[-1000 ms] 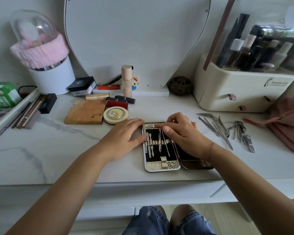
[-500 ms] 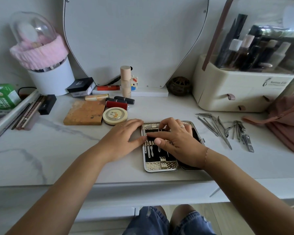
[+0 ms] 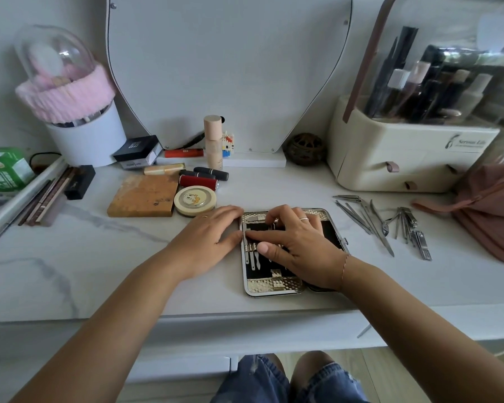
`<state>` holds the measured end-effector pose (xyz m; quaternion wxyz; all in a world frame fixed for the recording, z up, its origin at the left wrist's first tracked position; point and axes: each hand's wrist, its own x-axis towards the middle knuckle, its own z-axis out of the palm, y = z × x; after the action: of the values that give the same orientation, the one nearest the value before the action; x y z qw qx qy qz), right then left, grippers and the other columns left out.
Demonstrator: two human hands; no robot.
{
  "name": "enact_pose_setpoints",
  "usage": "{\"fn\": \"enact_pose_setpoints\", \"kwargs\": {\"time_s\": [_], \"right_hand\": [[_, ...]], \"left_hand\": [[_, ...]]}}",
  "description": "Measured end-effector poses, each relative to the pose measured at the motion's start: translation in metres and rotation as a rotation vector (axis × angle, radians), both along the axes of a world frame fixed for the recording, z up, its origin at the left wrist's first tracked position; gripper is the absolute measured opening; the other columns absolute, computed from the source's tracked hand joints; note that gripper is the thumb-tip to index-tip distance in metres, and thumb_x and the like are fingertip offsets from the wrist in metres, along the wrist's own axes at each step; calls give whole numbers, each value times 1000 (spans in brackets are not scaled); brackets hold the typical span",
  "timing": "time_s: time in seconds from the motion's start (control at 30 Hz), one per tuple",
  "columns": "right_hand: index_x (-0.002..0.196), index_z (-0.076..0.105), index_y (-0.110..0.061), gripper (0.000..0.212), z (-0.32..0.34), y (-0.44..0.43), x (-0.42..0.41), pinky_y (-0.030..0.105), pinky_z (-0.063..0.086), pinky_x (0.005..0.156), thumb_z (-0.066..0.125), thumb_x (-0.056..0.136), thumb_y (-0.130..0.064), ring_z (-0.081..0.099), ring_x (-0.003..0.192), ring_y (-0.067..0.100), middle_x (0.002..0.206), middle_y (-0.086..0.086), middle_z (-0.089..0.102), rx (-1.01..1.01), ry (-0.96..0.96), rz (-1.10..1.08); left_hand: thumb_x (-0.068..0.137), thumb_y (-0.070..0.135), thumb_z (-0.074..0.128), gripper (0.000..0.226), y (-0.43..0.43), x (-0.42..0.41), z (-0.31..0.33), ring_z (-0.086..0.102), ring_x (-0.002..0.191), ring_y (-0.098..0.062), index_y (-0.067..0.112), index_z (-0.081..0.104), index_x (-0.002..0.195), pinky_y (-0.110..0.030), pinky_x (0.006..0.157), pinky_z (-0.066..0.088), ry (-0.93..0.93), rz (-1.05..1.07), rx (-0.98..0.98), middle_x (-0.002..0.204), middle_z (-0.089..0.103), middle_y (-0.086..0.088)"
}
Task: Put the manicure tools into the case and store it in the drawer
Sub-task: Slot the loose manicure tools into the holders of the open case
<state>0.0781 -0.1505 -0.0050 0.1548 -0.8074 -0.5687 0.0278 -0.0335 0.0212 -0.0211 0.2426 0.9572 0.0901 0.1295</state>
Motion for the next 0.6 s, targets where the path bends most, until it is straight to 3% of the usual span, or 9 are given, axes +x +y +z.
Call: {"fn": "enact_pose_setpoints", "kwargs": {"time_s": [0.2,0.43,0.6], "right_hand": [[127,44,-53,65,-1,1,-1,32,17,96,9,76,-73,29,108,11,114,-9,32,-26,-19,-14],[121,56,-47,77,-5,-3,5,24,12,78,5,73,-80,28,98,1,109,-13,35,107,71,23],[121,55,-47,73,-5,0,5,28,15,81,7,74,-76,33,105,8,111,-11,35,90,53,11]], "left_hand": [[95,37,42,49,-1,-1,0,28,135,-9,21,35,140,-18,105,18,3,6,-4,147,35,5],[95,37,43,48,0,0,-1,29,135,-8,22,36,139,-22,109,20,2,11,-11,146,36,5],[95,38,42,48,2,1,-3,28,135,-7,23,35,139,-23,109,20,5,13,-11,146,35,7]]}}
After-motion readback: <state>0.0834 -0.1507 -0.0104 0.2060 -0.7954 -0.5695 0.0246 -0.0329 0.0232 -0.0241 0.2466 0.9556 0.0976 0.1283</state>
